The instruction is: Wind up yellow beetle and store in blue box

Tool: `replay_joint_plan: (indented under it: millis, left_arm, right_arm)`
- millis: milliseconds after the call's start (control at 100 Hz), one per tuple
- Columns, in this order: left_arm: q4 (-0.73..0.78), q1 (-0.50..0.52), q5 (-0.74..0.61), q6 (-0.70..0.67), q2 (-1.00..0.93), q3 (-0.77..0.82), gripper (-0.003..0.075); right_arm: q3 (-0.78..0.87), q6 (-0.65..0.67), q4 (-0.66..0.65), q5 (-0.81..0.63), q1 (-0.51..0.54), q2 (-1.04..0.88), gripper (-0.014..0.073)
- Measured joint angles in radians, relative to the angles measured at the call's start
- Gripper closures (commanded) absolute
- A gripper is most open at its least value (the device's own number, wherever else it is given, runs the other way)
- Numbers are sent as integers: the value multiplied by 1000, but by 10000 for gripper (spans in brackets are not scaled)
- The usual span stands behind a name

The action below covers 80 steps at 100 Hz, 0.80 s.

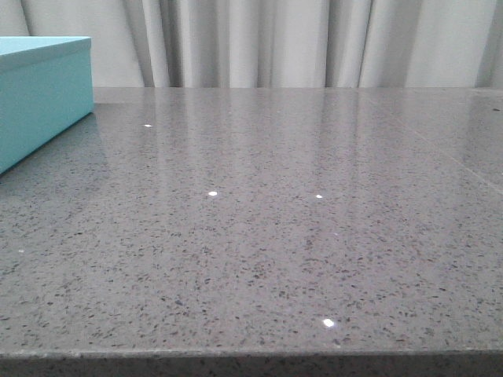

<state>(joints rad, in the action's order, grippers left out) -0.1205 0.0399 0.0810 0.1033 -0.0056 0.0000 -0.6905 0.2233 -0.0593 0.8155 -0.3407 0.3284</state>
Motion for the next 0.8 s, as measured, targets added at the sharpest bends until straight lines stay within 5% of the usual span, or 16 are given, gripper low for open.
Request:
replay_joint_plan:
  millis: [480, 800]
  left_arm:
    - [-1, 0, 0, 0, 0, 0, 739]
    - [-1, 0, 0, 0, 0, 0, 739]
  right_arm:
    - [37, 0, -28, -44, 0, 0, 662]
    - [352, 0, -92, -672, 126, -114, 662]
